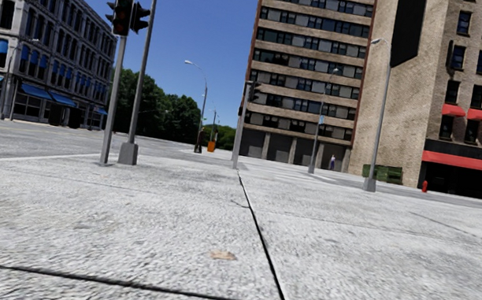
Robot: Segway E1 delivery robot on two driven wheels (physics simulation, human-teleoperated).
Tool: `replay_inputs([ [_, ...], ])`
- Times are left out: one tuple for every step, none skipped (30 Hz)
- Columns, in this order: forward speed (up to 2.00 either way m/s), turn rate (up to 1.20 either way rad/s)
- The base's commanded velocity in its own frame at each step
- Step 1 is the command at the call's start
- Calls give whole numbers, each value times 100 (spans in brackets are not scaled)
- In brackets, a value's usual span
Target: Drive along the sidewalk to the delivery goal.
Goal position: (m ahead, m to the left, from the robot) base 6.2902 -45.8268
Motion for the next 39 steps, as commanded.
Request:
replay_inputs([
  [200, -22],
  [200, -22],
  [200, -23],
  [200, -23],
  [200, -23],
  [200, -23],
  [200, -23],
  [200, -23],
  [200, -23],
  [200, -23],
  [200, -23],
  [200, -24],
  [200, -24],
  [200, -25],
  [200, -25],
  [200, -26],
  [200, -27],
  [200, -27],
  [200, -27],
  [200, -28],
  [200, -29],
  [200, -29],
  [200, -30],
  [200, -32],
  [200, -33],
  [200, -33],
  [200, -34],
  [200, -34],
  [200, -36],
  [200, -37],
  [200, -37],
  [200, -40],
  [200, -42],
  [200, -42],
  [200, -43],
  [200, -43],
  [200, -43],
  [200, -43],
  [200, -43],
])
